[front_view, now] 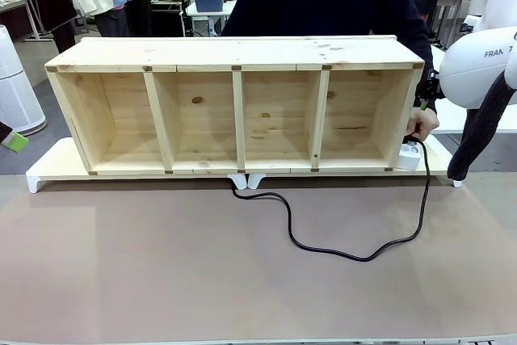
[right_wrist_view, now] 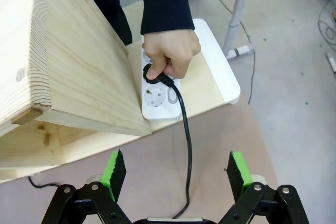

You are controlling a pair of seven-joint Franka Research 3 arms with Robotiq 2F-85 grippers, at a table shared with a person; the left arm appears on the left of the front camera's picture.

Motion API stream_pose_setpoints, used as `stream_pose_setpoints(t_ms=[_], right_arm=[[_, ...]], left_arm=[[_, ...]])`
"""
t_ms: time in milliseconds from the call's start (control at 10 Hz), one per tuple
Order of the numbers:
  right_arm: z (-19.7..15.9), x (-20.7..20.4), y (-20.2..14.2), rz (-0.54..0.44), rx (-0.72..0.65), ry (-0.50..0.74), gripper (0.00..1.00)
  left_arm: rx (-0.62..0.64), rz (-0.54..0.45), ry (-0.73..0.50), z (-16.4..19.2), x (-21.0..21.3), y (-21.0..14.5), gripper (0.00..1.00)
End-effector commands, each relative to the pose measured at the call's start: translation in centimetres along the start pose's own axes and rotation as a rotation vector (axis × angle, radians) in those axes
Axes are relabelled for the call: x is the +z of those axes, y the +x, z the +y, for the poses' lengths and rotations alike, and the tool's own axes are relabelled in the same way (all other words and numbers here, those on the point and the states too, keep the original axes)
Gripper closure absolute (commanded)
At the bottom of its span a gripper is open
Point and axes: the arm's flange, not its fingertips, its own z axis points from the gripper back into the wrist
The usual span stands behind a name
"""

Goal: Perform cable management.
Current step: Release the Power Cable when the human grasps it.

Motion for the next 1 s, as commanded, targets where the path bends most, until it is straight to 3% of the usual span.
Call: stream_pose_setpoints(t_ms=[0,900], right_arm=[[0.15,-0.04,-0.06,-0.001,-0.007,-0.001,0.0],[0.15,-0.04,-0.06,-0.001,-0.007,-0.001,0.0]], left_arm=[[-0.006,-0.011,0.004,0.1,-0.05,0.21,0.0],[-0.006,-0.011,0.004,0.1,-0.05,0.21,0.0]])
